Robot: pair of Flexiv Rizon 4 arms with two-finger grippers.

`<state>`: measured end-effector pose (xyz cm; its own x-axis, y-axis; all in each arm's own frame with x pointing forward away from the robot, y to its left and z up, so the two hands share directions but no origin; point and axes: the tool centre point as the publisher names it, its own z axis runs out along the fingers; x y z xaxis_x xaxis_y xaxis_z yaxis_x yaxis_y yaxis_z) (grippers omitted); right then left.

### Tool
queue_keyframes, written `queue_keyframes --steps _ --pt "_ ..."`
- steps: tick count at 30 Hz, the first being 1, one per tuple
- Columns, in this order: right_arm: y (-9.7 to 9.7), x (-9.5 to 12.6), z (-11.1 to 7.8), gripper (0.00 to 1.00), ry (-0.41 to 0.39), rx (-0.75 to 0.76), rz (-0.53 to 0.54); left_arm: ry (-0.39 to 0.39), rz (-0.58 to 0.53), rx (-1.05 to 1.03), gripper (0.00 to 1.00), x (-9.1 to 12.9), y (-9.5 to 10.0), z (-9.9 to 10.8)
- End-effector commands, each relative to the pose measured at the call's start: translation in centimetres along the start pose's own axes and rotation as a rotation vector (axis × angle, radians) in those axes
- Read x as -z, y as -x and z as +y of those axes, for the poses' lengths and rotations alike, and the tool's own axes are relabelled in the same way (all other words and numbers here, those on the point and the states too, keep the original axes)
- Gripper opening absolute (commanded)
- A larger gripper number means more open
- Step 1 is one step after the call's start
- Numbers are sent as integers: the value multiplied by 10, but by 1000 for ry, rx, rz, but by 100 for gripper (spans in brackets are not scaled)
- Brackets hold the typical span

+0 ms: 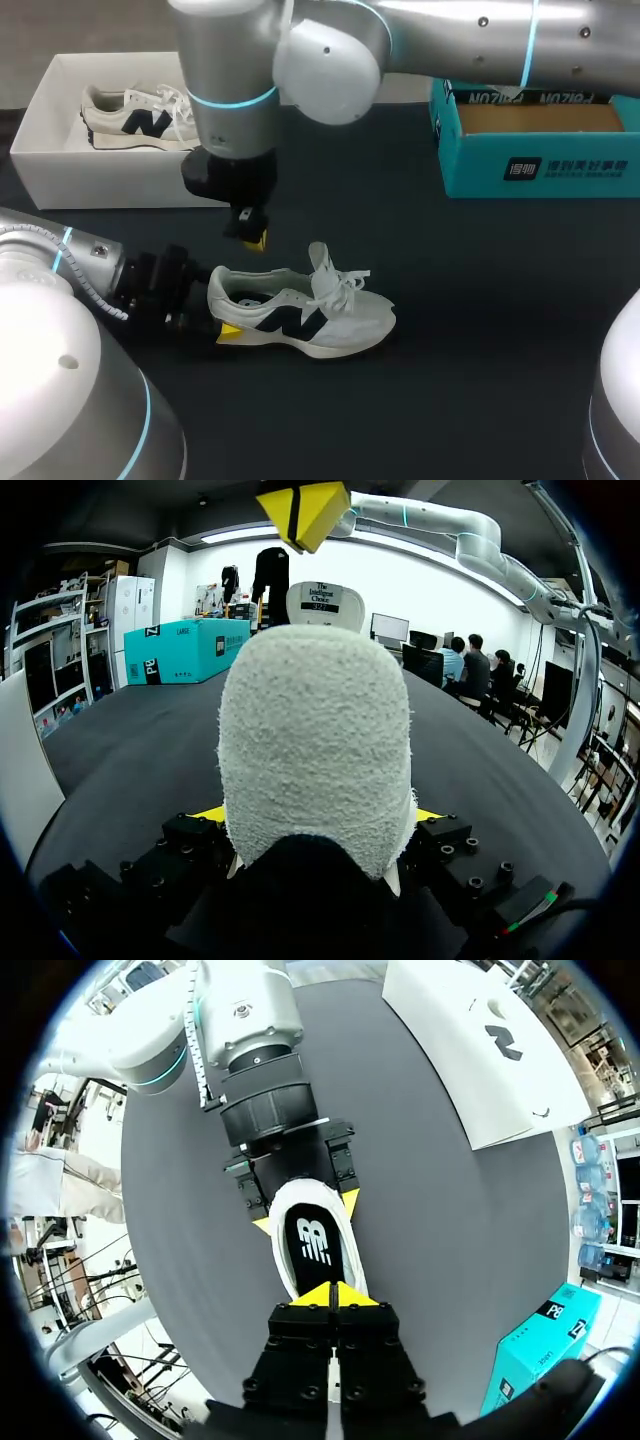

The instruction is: Take the shoe out of the shoebox, open the shoe tongue, remove and reinsert the insole, then place the shoe into the shoebox

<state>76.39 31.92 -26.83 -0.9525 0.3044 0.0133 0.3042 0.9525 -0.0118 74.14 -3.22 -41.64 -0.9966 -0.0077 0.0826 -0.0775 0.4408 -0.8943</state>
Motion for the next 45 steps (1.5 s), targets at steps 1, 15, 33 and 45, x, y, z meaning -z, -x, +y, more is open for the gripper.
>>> queue_keyframes --steps 1,15,33,45 --pt "-1 -20 3 0 -2 0 4 -1 -2 0 0 1 -1 0" --pt "-12 -81 -21 0 69 -58 -23 -1 -2 0 0 1 -1 0" --pt "-6 -100 -28 0 56 -60 94 -1 -2 0 0 1 -1 0" --pt "-18 -102 -30 0 70 -56 118 -1 -2 0 0 1 -1 0"
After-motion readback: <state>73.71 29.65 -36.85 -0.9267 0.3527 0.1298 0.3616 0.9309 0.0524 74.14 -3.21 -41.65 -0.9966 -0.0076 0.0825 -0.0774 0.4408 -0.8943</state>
